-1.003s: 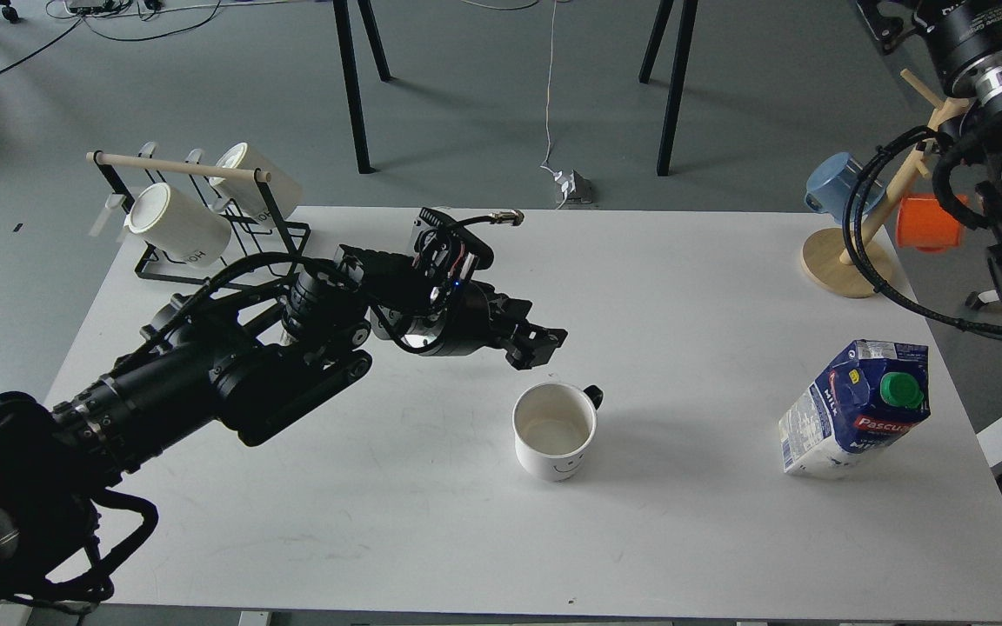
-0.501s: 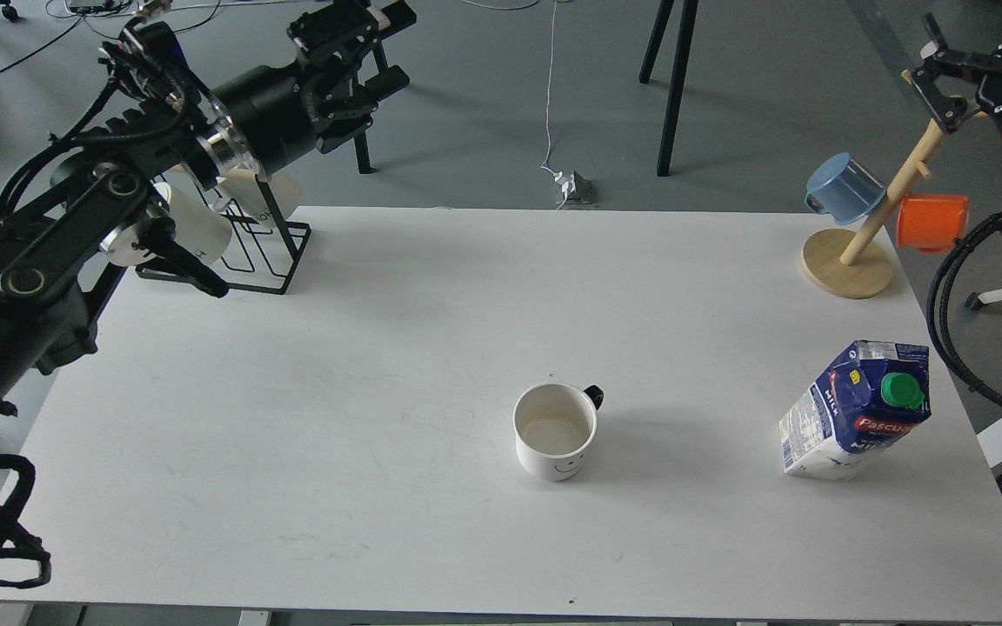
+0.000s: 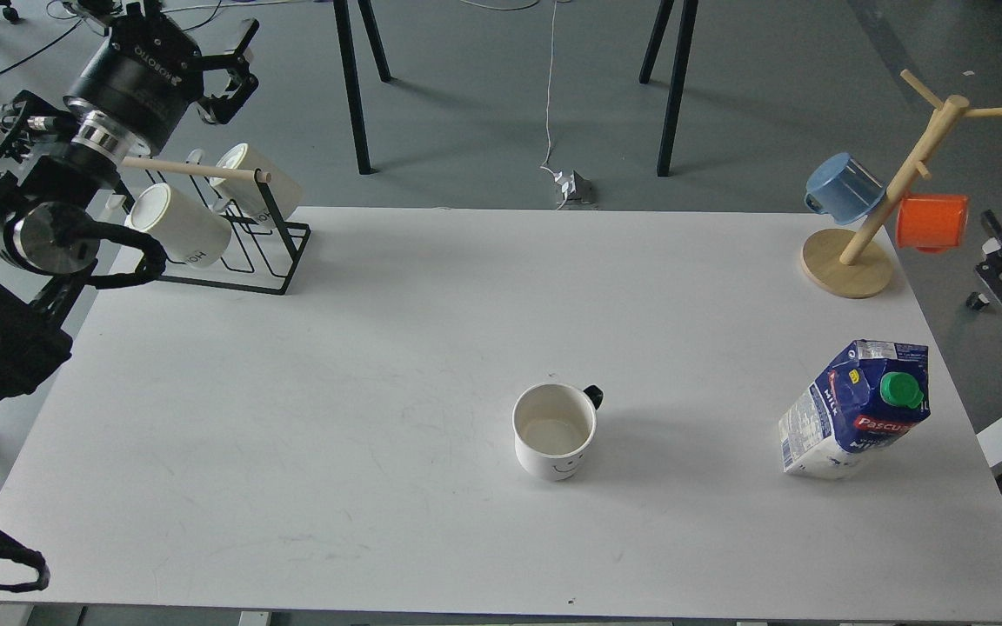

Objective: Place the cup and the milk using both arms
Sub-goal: 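Release the mug and raise the left arm back to rest, then bring the right gripper to the milk carton and grasp it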

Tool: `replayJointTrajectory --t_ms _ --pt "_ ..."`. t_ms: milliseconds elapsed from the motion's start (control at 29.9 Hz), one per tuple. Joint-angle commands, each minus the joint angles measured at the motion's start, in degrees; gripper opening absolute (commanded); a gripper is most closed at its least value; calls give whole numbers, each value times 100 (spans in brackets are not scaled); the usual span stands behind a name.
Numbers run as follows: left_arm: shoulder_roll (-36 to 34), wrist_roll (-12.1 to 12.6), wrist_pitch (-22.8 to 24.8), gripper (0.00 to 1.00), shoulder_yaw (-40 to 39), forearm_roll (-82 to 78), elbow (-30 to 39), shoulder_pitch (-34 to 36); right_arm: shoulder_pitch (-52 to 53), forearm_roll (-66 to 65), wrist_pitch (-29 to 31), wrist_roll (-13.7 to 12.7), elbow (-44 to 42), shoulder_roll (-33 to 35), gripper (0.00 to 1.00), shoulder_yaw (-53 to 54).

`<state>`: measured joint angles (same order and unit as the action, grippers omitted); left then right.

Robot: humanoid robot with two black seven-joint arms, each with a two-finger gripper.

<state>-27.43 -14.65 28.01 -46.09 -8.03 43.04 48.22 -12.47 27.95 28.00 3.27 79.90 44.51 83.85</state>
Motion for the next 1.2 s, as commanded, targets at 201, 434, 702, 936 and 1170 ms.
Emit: replayJointTrajectory --t_ms 201,434,702,936,1170 --pt "9 6 -1 100 -5 4 -480 3 -1573 114 0 280 34 -1066 99 27" --pt "9 15 -1 100 57 -31 -665 56 -1610 44 0 271 -115 -1726 99 -711" --pt "-96 41 -1 100 65 -75 -665 65 -1223 -351 0 280 -537 -2333 99 -1353" --pt "-166 15 -1 100 65 -75 -674 65 -1091 -536 0 289 -520 -2483 98 -1397" --pt "-175 15 -1 100 65 -75 -674 65 -1091 -536 0 315 -493 -2491 98 -1336"
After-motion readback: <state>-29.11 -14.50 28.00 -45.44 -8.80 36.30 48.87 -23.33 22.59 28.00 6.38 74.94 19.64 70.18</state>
